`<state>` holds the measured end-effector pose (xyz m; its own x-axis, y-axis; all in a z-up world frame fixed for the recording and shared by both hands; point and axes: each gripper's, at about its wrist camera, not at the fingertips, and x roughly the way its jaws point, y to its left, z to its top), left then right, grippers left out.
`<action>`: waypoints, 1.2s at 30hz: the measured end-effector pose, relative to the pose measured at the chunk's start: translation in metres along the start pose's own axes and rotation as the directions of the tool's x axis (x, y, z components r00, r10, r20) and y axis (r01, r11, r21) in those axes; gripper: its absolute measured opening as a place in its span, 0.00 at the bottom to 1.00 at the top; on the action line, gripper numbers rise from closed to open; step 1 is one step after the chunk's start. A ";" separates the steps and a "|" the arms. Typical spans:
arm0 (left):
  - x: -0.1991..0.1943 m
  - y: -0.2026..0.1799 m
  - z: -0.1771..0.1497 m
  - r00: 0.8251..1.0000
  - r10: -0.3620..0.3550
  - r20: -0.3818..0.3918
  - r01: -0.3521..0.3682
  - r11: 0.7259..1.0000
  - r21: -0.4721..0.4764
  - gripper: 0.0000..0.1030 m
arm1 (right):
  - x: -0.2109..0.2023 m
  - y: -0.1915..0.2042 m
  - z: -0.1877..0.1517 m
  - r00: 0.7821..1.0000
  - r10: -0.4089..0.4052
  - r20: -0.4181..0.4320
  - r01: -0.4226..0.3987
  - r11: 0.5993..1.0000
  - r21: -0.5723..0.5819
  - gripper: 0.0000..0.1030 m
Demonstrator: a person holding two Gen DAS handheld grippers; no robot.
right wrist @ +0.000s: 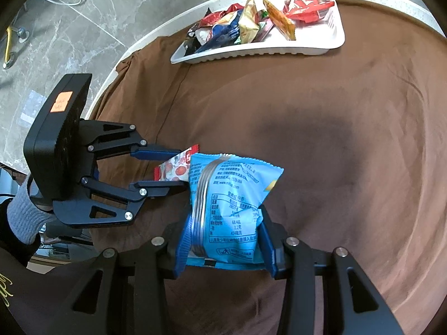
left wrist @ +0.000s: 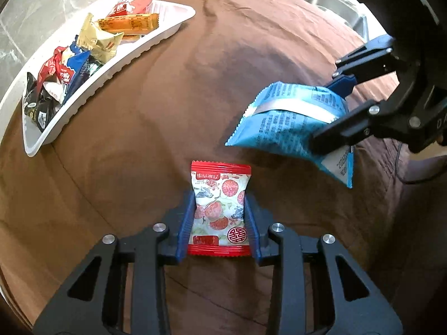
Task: Organize snacks
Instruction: 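Grasp the white-and-red candy packet with the left tool while the right tool grasps the blue bag, then carry the candy packet and blue bag onto the white tray and open both tools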
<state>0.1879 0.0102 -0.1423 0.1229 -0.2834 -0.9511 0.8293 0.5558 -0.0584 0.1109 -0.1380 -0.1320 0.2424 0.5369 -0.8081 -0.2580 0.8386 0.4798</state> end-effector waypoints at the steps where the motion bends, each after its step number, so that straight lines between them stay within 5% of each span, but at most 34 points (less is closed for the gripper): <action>1: -0.002 0.003 0.000 1.000 -0.007 0.005 0.007 1.000 -0.014 0.30 | 0.000 0.000 0.000 1.000 0.002 0.002 -0.002 1.000 0.002 0.45; 11: -0.019 0.032 -0.012 0.990 -0.117 0.075 0.128 0.978 -0.167 0.30 | -0.009 -0.005 0.004 0.999 0.038 0.025 -0.039 0.999 0.033 0.45; 19: -0.049 0.072 0.007 0.975 -0.125 0.185 0.173 0.947 -0.272 0.30 | -0.023 -0.011 0.027 0.992 0.091 0.082 -0.096 0.993 0.061 0.45; 36: -0.071 0.199 0.100 0.934 -0.048 0.354 0.209 0.877 -0.432 0.30 | -0.039 -0.032 0.168 0.959 0.070 0.274 -0.083 0.996 0.037 0.45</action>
<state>0.3989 0.0627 -0.0559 0.2679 -0.5679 -0.7783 0.5177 0.7661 -0.3809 0.2668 -0.1699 -0.0584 0.4703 0.5991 -0.6480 -0.2424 0.7937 0.5579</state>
